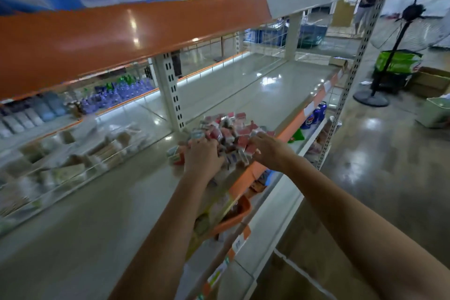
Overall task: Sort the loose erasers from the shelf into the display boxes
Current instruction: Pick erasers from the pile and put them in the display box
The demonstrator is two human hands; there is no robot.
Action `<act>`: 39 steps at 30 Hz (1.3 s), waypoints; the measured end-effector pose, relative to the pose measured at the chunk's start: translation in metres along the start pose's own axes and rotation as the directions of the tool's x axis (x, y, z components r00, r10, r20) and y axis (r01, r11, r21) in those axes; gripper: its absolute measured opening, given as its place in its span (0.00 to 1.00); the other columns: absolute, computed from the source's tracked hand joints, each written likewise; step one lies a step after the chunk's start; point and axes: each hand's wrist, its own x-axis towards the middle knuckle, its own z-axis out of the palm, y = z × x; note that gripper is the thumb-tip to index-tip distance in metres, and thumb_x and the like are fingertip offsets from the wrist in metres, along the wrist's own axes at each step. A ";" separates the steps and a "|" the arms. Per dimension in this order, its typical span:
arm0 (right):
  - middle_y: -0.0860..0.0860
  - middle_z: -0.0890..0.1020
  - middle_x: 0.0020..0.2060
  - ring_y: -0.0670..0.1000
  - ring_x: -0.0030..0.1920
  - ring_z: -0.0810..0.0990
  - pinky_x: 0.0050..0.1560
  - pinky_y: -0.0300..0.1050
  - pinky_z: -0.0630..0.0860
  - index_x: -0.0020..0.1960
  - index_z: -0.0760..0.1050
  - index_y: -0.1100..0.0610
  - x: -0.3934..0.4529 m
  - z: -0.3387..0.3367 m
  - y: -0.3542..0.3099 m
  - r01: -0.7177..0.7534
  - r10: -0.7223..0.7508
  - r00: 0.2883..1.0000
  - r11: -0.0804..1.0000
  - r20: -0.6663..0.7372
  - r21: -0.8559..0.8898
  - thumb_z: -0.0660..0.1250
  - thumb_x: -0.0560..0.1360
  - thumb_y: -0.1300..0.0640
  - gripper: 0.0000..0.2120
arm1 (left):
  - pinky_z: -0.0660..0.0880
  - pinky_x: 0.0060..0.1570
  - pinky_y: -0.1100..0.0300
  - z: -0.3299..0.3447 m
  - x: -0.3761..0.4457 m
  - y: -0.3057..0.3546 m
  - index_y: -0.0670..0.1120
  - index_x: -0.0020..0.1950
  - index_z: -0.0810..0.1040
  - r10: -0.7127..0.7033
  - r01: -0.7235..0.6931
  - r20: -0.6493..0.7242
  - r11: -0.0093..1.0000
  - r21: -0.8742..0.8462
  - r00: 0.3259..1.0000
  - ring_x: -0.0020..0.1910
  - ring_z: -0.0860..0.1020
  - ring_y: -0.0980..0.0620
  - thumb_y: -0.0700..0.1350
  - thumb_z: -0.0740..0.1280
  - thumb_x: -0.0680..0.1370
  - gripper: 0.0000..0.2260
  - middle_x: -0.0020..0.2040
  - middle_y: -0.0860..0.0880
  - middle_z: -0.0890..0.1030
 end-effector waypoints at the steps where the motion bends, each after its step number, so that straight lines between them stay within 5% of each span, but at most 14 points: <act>1: 0.55 0.67 0.68 0.57 0.67 0.69 0.64 0.53 0.70 0.71 0.62 0.57 0.011 -0.001 0.005 0.023 -0.023 1.000 1.000 0.009 0.006 0.59 0.79 0.54 0.22 | 0.71 0.57 0.48 0.004 0.010 0.000 0.47 0.60 0.75 -0.013 0.013 -0.002 1.000 0.021 1.000 0.59 0.73 0.44 0.55 0.63 0.76 0.17 0.58 0.45 0.77; 6: 0.53 0.72 0.65 0.53 0.62 0.73 0.60 0.48 0.73 0.68 0.67 0.53 0.052 0.009 0.028 0.182 -0.183 0.982 0.983 -0.046 -0.036 0.61 0.76 0.61 0.21 | 0.67 0.61 0.48 0.021 0.033 0.005 0.46 0.63 0.72 -0.094 0.096 -0.026 0.991 0.093 0.995 0.62 0.71 0.44 0.54 0.64 0.77 0.19 0.60 0.46 0.76; 13: 0.52 0.69 0.66 0.54 0.64 0.67 0.59 0.52 0.71 0.65 0.71 0.52 0.093 0.023 0.046 0.419 -0.434 0.899 0.892 -0.057 -0.169 0.60 0.76 0.62 0.18 | 0.66 0.65 0.47 0.025 0.047 0.009 0.47 0.60 0.76 -0.217 0.216 -0.009 0.969 0.121 0.976 0.62 0.71 0.45 0.56 0.66 0.75 0.18 0.58 0.47 0.78; 18: 0.51 0.71 0.62 0.52 0.63 0.66 0.60 0.49 0.68 0.63 0.72 0.53 0.116 0.014 0.059 0.559 -0.560 0.828 0.825 0.004 -0.084 0.63 0.75 0.56 0.17 | 0.73 0.55 0.53 0.013 0.044 0.009 0.52 0.54 0.80 -0.337 0.322 -0.021 0.916 -0.241 0.941 0.53 0.77 0.51 0.51 0.72 0.72 0.12 0.51 0.51 0.81; 22: 0.48 0.76 0.55 0.48 0.54 0.74 0.53 0.42 0.72 0.62 0.73 0.53 0.123 0.000 0.066 0.562 -0.568 0.821 0.784 -0.060 0.263 0.67 0.74 0.52 0.17 | 0.74 0.42 0.67 0.003 0.032 0.008 0.56 0.52 0.77 -0.456 0.367 0.011 0.702 -0.610 0.890 0.45 0.78 0.62 0.46 0.73 0.72 0.11 0.47 0.59 0.80; 28: 0.44 0.78 0.36 0.43 0.31 0.76 0.32 0.36 0.74 0.56 0.77 0.53 0.119 -0.004 0.061 0.526 -0.653 0.753 0.523 -0.081 0.671 0.62 0.78 0.54 0.10 | 0.78 0.40 0.64 0.002 0.004 0.016 0.52 0.50 0.79 -0.566 0.270 0.076 0.268 -0.925 0.821 0.48 0.82 0.54 0.40 0.73 0.72 0.11 0.49 0.52 0.83; 30: 0.45 0.77 0.34 0.42 0.31 0.76 0.32 0.36 0.73 0.51 0.76 0.51 0.117 -0.001 0.058 0.496 -0.681 0.729 0.455 -0.069 0.740 0.61 0.79 0.55 0.05 | 0.79 0.42 0.62 0.005 -0.007 0.020 0.50 0.53 0.79 -0.563 0.205 0.092 0.141 -0.968 0.821 0.50 0.82 0.50 0.42 0.72 0.70 0.12 0.51 0.49 0.83; 33: 0.51 0.79 0.41 0.51 0.40 0.81 0.41 0.50 0.80 0.50 0.75 0.50 0.114 0.005 0.052 0.412 -0.707 0.707 0.403 -0.008 0.817 0.60 0.79 0.56 0.05 | 0.79 0.43 0.59 0.010 -0.021 0.026 0.46 0.54 0.78 -0.583 0.137 0.114 -0.005 -0.991 0.804 0.50 0.82 0.46 0.43 0.70 0.69 0.14 0.52 0.45 0.83; 39: 0.43 0.80 0.44 0.46 0.43 0.81 0.44 0.42 0.81 0.53 0.75 0.43 0.101 0.010 0.031 0.232 -0.734 0.678 0.251 0.029 0.940 0.61 0.77 0.54 0.08 | 0.80 0.41 0.57 0.009 -0.048 0.035 0.44 0.57 0.75 -0.665 0.012 0.159 -0.221 -0.975 0.730 0.45 0.83 0.45 0.41 0.68 0.69 0.17 0.49 0.45 0.84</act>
